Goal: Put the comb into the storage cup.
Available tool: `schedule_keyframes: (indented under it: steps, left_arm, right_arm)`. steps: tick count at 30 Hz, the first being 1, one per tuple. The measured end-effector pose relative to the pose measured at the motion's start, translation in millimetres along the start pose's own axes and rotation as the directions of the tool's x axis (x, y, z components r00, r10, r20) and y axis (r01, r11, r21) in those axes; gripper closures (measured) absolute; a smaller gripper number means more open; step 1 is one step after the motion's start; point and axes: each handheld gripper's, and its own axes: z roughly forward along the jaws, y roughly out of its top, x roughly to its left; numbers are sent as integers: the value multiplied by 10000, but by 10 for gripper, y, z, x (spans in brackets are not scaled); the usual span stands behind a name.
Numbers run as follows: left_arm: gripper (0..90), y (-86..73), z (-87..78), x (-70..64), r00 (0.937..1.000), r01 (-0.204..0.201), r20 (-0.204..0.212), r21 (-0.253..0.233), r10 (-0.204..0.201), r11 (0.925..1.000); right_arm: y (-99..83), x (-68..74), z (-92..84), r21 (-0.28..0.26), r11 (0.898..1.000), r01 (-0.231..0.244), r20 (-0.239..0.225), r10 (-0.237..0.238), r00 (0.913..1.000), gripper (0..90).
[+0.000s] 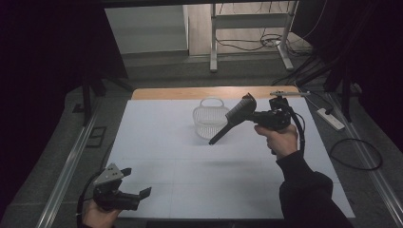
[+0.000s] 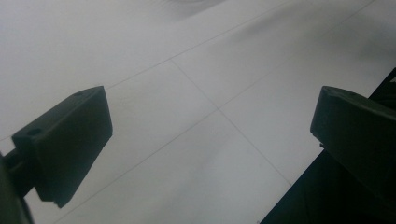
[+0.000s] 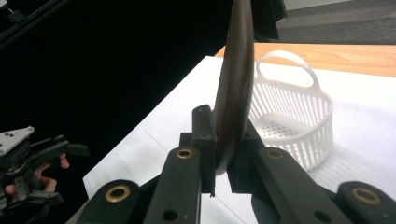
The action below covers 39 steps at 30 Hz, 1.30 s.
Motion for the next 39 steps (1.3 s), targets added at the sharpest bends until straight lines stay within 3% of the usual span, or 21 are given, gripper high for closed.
schedule_keyframes:
  steps: [6, 18, 26, 39]
  left_arm:
    - [0, -39, -43, 1, 9999, 82, -110, 117, -81, 9999]
    - [0, -87, -120, 21, 9994, 323, -100, -32, -323, 9995]
    - [0, -95, -136, 19, 9996, 281, -73, -17, -282, 9996]
    - [0, -100, -136, 35, 9991, 415, 55, 2, -415, 9991]
  right_arm:
    - [51, -79, 7, -138, 9995, -274, 1, 275, 9996, 835]
    - [183, -155, 23, -340, 9990, -297, 317, 308, 9990, 835]
    - [299, -181, 37, -550, 9979, -340, 388, 362, 9986, 835]
    - [434, -240, 172, -744, 9966, -362, 524, 401, 9978, 834]
